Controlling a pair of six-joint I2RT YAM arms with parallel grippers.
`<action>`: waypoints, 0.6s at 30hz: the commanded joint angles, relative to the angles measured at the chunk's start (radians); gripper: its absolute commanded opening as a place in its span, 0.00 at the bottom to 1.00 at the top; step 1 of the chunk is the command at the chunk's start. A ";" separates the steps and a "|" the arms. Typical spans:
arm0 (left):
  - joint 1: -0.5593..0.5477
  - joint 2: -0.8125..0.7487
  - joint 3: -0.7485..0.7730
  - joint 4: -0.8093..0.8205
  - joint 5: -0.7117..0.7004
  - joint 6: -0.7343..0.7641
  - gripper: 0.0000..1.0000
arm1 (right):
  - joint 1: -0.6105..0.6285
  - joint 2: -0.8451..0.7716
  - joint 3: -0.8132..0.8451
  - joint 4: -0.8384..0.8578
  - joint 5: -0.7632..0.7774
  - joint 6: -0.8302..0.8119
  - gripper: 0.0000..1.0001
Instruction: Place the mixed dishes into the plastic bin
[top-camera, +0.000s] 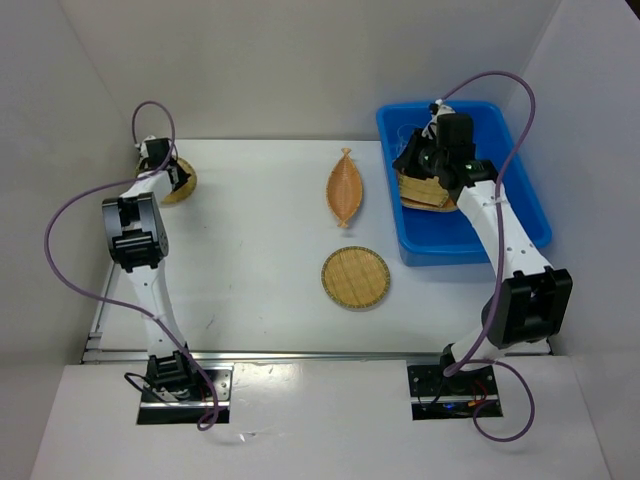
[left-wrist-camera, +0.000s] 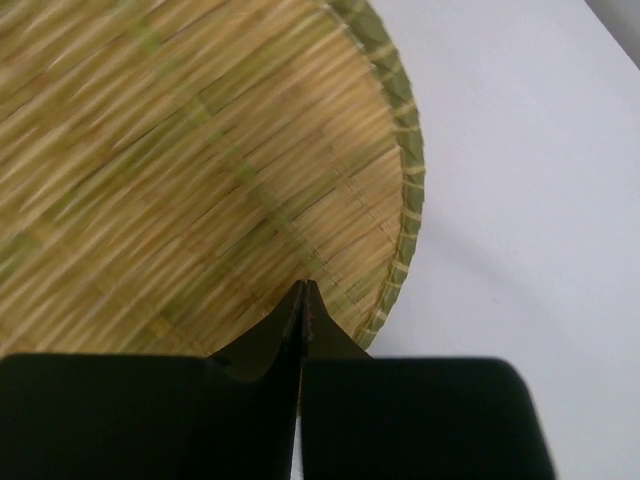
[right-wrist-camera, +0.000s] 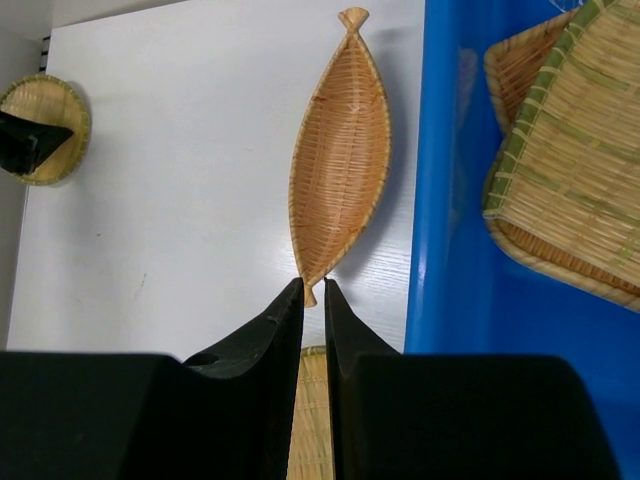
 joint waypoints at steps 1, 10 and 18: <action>-0.077 0.008 -0.027 -0.065 0.076 0.019 0.00 | -0.004 0.014 0.054 0.027 -0.003 -0.029 0.19; -0.236 -0.035 -0.058 -0.075 0.119 0.019 0.00 | -0.004 0.034 0.072 0.036 -0.045 -0.029 0.19; -0.377 -0.055 -0.076 -0.085 0.150 -0.010 0.00 | -0.004 0.053 0.091 0.036 -0.063 -0.029 0.19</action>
